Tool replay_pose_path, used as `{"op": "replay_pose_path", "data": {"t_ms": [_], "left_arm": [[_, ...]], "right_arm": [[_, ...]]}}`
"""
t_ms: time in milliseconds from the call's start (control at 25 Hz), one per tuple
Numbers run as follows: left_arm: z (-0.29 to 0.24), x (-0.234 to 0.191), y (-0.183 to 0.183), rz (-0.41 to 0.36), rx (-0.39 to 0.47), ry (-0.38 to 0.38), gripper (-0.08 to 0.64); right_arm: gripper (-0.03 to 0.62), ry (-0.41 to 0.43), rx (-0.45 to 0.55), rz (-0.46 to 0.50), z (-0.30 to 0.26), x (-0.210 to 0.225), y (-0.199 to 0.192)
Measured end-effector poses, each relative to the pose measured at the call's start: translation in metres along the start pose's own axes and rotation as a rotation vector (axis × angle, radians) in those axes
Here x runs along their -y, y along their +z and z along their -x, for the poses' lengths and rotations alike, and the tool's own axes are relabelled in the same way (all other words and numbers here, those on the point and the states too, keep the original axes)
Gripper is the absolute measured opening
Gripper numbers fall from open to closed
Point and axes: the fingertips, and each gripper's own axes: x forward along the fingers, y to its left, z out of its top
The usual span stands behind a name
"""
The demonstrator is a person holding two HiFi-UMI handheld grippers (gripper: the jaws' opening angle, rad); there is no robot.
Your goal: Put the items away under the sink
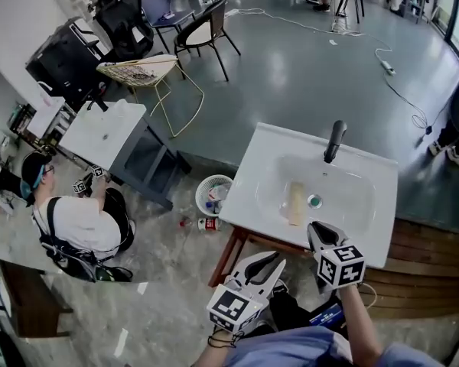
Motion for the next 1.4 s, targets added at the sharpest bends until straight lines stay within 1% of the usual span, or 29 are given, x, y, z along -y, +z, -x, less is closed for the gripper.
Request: {"op": "replay_pose_path", "data": {"t_ms": [160,200,280,320,400,480,600,720,800,880,920,960,1000,1040,1080,1160,1240,1320,1400], "left_arm": [[-0.008,-0.011,-0.006,0.011,-0.016,0.005,0.057],[-0.009,-0.014,-0.009,0.012,-0.019,0.009,0.057],[-0.012,-0.018,-0.010,0.014,-0.018,0.011,0.057],[-0.013,-0.019,-0.009,0.014,-0.017,0.009,0.057],[-0.012,-0.020,-0.007,0.015,-0.018,0.008,0.057],[-0.010,-0.022,-0.008,0.018,-0.023,0.017,0.057],[-0.006,-0.026,-0.011,0.024,-0.033,0.038,0.057],[-0.001,-0.029,-0.013,0.032,-0.036,0.055,0.057],[0.002,-0.032,-0.018,0.037,-0.041,0.071,0.057],[0.006,-0.034,-0.022,0.036,-0.049,0.086,0.057],[0.008,-0.034,-0.023,0.037,-0.049,0.089,0.057],[0.009,-0.034,-0.024,0.037,-0.047,0.090,0.057],[0.009,-0.033,-0.024,0.038,-0.046,0.090,0.057],[0.010,-0.032,-0.024,0.038,-0.046,0.090,0.057],[0.010,-0.031,-0.024,0.037,-0.047,0.090,0.057],[0.012,-0.030,-0.025,0.031,-0.050,0.096,0.057],[0.015,-0.028,-0.022,0.031,-0.043,0.099,0.057],[0.020,-0.027,-0.020,0.033,-0.037,0.103,0.057],[0.025,-0.027,-0.020,0.031,-0.033,0.110,0.057]], "right_arm": [[0.039,0.002,-0.051,-0.074,-0.037,0.019,-0.011],[0.065,0.007,-0.069,-0.089,-0.046,0.022,-0.016],[0.158,0.015,-0.111,-0.108,-0.066,0.028,-0.027],[0.178,0.012,-0.133,-0.111,-0.075,0.032,-0.032],[0.195,-0.007,-0.181,-0.105,-0.091,0.039,-0.040],[0.236,-0.033,-0.234,-0.105,-0.102,0.046,-0.047],[0.247,-0.050,-0.298,-0.128,-0.115,0.053,-0.056],[0.252,-0.077,-0.364,-0.121,-0.124,0.058,-0.062],[0.244,-0.103,-0.416,-0.104,-0.128,0.061,-0.068],[0.218,-0.116,-0.472,-0.052,-0.131,0.059,-0.074],[0.187,-0.126,-0.498,-0.008,-0.132,0.059,-0.077],[0.135,-0.143,-0.517,0.042,-0.132,0.059,-0.079],[0.069,-0.164,-0.526,0.091,-0.132,0.060,-0.080],[0.043,-0.184,-0.528,0.133,-0.132,0.061,-0.080],[0.034,-0.203,-0.530,0.162,-0.130,0.062,-0.080],[0.015,-0.228,-0.541,0.190,-0.122,0.063,-0.084],[0.014,-0.196,-0.500,0.218,-0.122,0.056,-0.082],[0.014,-0.149,-0.438,0.270,-0.124,0.048,-0.076],[0.012,-0.120,-0.397,0.312,-0.120,0.042,-0.072]]}}
